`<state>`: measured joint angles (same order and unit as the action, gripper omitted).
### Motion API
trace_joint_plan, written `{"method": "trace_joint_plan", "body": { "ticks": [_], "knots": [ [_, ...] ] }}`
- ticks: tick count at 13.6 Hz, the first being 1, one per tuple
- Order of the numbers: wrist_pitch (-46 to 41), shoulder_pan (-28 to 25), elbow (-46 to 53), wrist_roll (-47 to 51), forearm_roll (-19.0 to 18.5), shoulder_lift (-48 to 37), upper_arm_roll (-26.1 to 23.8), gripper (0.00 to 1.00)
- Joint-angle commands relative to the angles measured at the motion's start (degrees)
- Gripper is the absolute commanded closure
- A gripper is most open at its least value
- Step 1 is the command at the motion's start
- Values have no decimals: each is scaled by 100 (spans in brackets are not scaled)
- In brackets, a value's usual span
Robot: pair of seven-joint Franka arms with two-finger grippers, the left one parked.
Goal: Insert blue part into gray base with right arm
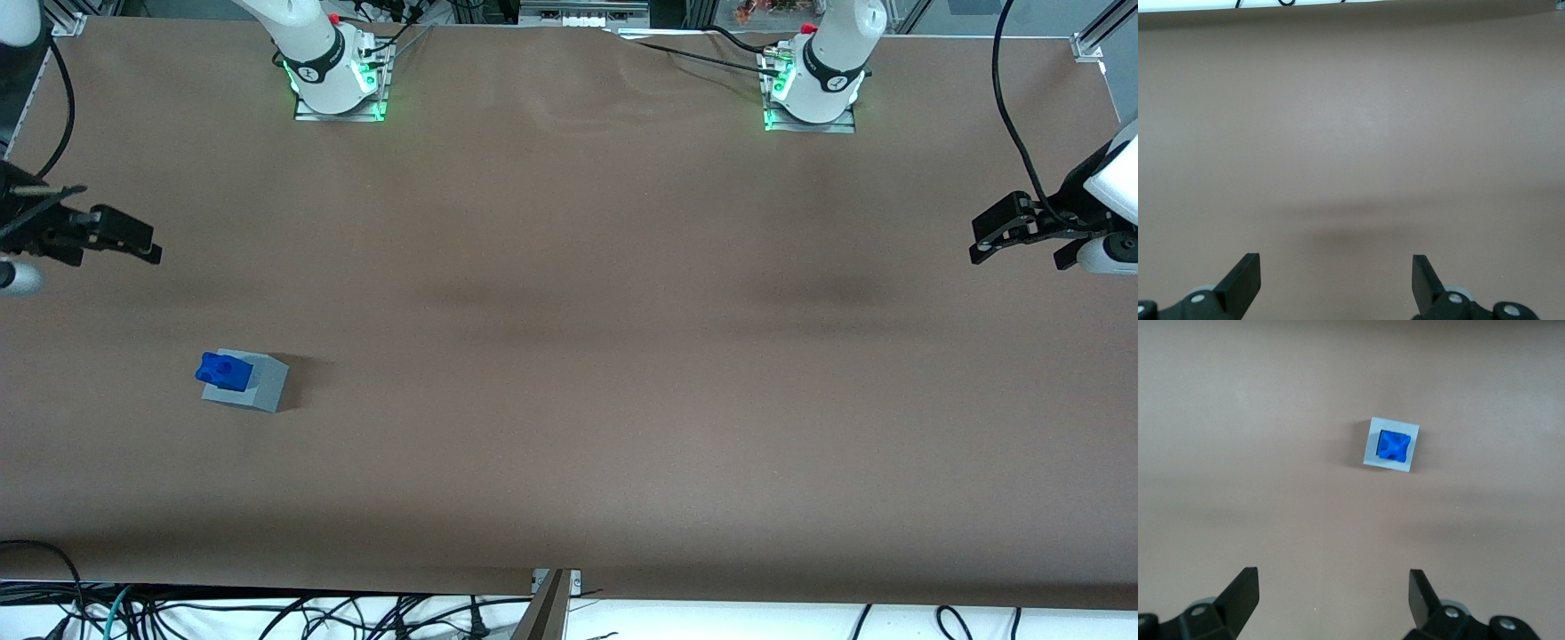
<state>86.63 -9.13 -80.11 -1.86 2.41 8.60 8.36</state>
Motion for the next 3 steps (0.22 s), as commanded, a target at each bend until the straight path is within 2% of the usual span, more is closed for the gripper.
{"method": "trace_joint_plan", "body": {
  "ticks": [1, 3],
  "knots": [
    [179, 341, -611, 116, -109, -561, -440, 1],
    [171, 359, -611, 63, -118, -613, -440, 1]
  ]
}}
